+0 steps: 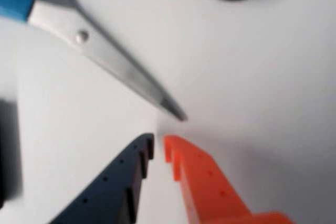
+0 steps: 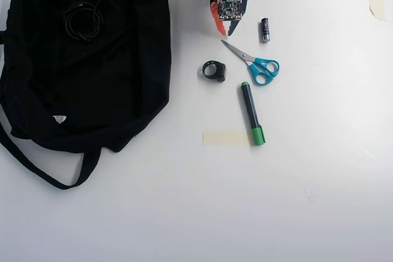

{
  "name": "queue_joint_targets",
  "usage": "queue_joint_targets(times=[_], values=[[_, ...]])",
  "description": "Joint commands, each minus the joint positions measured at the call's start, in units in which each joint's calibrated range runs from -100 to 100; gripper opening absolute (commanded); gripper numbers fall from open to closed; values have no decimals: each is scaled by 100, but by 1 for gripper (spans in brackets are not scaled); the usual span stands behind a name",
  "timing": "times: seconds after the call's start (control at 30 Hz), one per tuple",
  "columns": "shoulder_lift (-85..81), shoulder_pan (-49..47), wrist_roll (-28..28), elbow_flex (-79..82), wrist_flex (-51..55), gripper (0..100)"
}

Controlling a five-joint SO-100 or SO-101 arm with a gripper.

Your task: Put the cable into the black bag

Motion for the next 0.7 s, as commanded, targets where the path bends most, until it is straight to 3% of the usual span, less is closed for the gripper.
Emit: queue_joint_targets(times=[0.0, 0.67], values=[[-598, -6, -34, 220, 232, 2], [-689, -6, 3, 588, 413, 2]])
